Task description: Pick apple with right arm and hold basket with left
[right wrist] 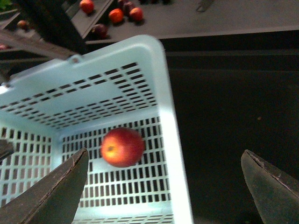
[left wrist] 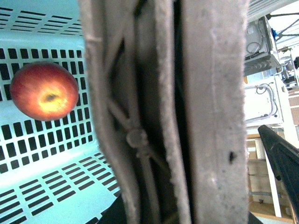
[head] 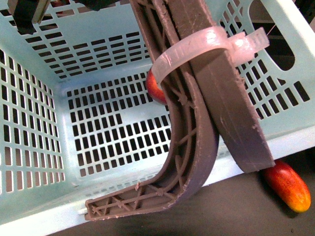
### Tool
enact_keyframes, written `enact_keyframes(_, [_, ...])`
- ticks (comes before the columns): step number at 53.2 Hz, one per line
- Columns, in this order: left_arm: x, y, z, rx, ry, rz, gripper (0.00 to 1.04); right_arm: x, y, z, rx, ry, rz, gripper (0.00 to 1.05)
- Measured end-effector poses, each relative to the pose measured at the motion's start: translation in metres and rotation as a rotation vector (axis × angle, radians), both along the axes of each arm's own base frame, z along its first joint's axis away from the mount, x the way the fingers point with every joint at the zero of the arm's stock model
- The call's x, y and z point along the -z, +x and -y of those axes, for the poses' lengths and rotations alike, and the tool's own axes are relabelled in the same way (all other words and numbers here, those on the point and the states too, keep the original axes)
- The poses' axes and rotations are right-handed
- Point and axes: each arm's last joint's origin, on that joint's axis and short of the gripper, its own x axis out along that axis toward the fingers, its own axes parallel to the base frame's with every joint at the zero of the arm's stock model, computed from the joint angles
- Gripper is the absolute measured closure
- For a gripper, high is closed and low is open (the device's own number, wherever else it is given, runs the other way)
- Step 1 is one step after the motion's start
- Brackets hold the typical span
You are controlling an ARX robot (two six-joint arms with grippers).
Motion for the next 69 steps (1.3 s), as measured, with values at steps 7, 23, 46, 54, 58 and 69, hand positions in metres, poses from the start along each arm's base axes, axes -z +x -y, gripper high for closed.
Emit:
enact_keyframes(7, [0.0,0.0,0.0,0.006,-0.005,-0.005,0.91,-0.001,0.0,0.005,0.034,0.006,0.002,0.09])
enact_keyframes(23, [0.0,-0.001,0.001,0.007,-0.014,-0.013,0.91,0.0,0.0,0.006,0.031,0.011,-0.002,0.09])
enact_keyframes(46, [0.0,0.0,0.0,0.009,-0.008,-0.007,0.91,0.046,-0.037,0.021,0.348,-0.172,0.347,0.7])
enact_keyframes(54, [0.0,-0.001,0.001,0.009,-0.008,-0.007,0.91,0.062,-0.053,0.032,0.335,-0.18,0.351,1.01])
enact_keyframes(58, [0.0,0.0,0.001,0.008,-0.008,-0.007,0.91,0.069,-0.06,0.035,0.353,-0.185,0.351,1.03])
enact_keyframes(69, [0.0,0.0,0.001,0.008,-0.007,-0.007,0.91,0.082,-0.075,0.035,0.35,-0.184,0.349,1.03])
